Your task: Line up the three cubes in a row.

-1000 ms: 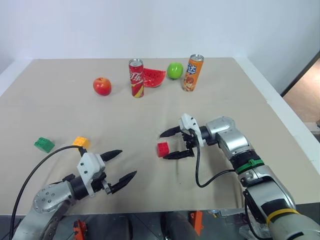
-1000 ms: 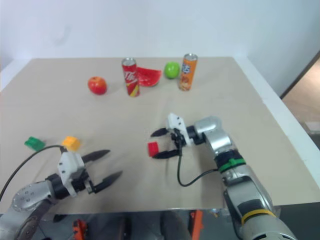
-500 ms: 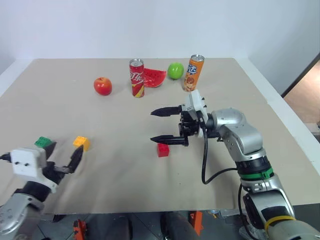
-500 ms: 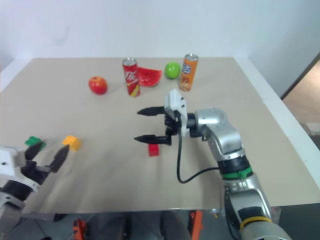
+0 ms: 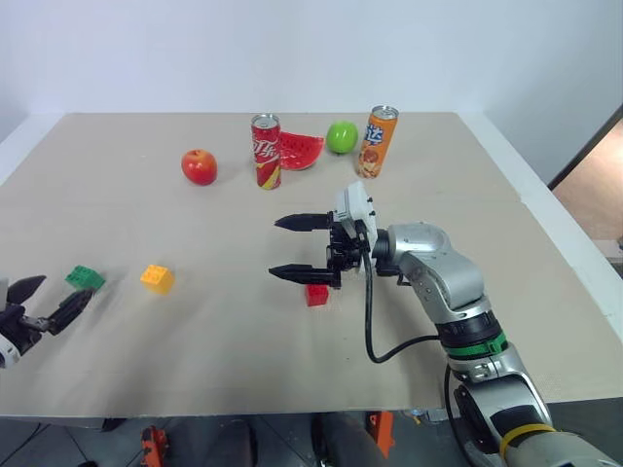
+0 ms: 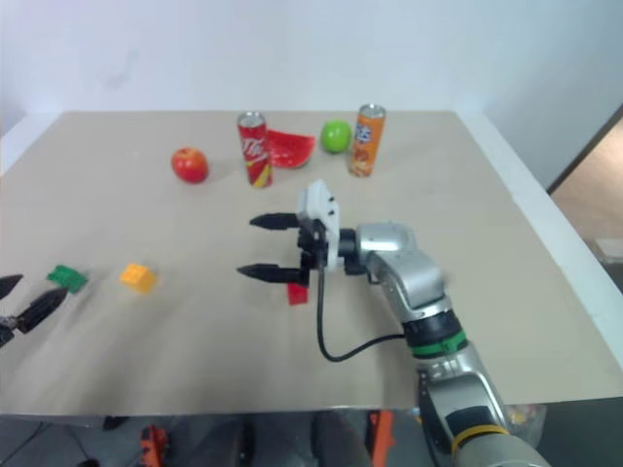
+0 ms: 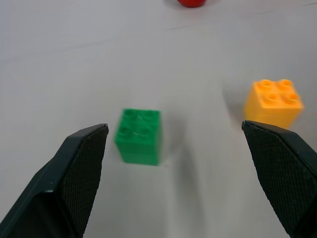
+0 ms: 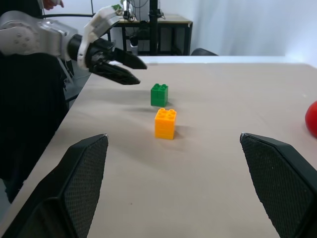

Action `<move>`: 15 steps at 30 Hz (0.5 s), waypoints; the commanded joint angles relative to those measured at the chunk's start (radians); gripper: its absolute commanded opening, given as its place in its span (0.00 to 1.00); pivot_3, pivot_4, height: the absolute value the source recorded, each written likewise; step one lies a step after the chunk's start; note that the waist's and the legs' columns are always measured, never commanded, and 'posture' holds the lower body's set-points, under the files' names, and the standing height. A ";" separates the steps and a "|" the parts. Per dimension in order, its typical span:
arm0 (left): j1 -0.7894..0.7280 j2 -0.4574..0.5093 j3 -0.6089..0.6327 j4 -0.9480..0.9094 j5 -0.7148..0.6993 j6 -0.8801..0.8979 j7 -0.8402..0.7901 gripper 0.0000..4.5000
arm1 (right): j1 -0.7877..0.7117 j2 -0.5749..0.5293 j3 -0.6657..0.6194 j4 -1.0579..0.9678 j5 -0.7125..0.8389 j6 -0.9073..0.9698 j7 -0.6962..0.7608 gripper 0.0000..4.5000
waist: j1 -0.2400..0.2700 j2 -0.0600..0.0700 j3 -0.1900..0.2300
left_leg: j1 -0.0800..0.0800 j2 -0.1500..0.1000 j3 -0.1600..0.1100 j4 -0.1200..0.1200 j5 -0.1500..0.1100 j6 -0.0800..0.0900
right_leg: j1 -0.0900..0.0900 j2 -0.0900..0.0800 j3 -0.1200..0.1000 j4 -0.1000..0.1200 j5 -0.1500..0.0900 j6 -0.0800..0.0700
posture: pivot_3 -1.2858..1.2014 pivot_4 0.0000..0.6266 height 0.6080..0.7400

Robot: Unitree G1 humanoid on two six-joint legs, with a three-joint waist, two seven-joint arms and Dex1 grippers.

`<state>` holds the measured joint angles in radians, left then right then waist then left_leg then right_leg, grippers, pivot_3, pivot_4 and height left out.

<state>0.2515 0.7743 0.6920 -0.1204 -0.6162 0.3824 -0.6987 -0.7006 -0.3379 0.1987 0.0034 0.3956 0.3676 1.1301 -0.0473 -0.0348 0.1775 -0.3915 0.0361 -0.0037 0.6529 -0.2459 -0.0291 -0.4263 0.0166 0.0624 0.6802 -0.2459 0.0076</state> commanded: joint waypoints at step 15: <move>-0.243 0.049 -0.128 0.342 0.164 -0.129 -0.099 1.00 | 0.027 -0.065 -0.020 -0.067 -0.036 -0.037 -0.041 0.99 | 0.000 -0.001 0.000 | 0.000 0.001 0.000 0.000 0.000 0.000 | 0.000 -0.002 -0.001 0.000 0.000 0.000 | 0.52 0.24 1.00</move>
<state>0.0247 0.8068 0.5639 0.2113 -0.4632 0.2710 -0.7935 -0.6721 -0.3960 0.1977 -0.0158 0.3555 0.3388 1.0933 -0.0472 -0.0354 0.1773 -0.3917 0.0373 -0.0039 0.6526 -0.2461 -0.0293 -0.4267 0.0148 0.0609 0.6803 -0.2457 0.0071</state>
